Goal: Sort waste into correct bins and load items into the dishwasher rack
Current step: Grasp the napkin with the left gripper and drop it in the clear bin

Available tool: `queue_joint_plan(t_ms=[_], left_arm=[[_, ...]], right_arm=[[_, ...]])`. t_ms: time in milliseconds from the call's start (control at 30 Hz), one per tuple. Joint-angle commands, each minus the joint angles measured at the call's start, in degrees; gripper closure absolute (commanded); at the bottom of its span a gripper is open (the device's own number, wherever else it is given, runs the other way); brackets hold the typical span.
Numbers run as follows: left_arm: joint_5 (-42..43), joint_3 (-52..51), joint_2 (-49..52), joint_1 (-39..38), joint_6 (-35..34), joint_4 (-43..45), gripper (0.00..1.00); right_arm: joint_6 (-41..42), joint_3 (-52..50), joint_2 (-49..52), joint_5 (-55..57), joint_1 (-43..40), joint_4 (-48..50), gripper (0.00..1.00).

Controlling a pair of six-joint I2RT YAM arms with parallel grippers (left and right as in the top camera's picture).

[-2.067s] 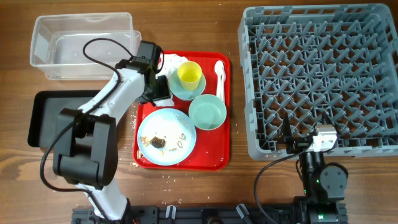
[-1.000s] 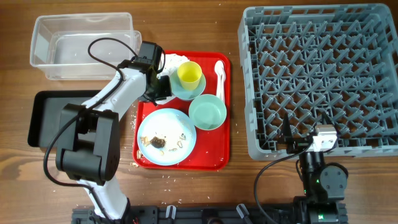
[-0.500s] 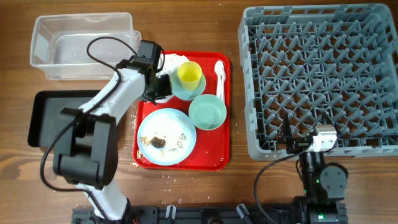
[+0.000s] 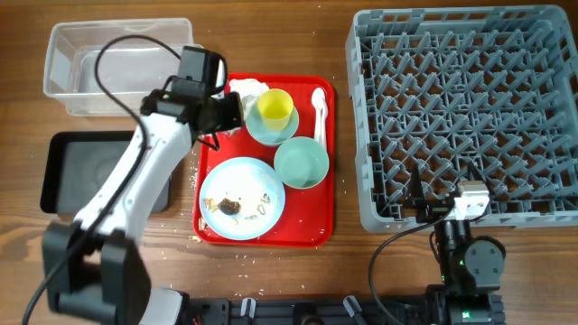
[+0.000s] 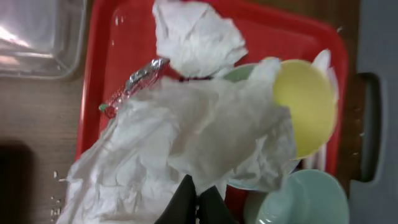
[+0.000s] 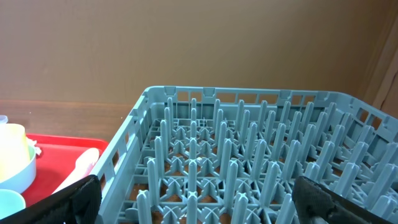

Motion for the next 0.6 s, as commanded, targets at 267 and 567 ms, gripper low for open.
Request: queue_joint_plan(t_ms=[267, 567], left_arm=[[-15.7, -0.2, -9.5, 0.3, -1.8, 11.9, 0.96], [-23.5, -0.2, -7.3, 9.5, -6.3, 23.6, 0.96]], right_arm=[[-0.7, -0.1, -0.2, 0.1, -0.2, 0.3, 0.00], [-0.7, -0.1, -0.2, 0.1, -0.2, 0.3, 0.00]])
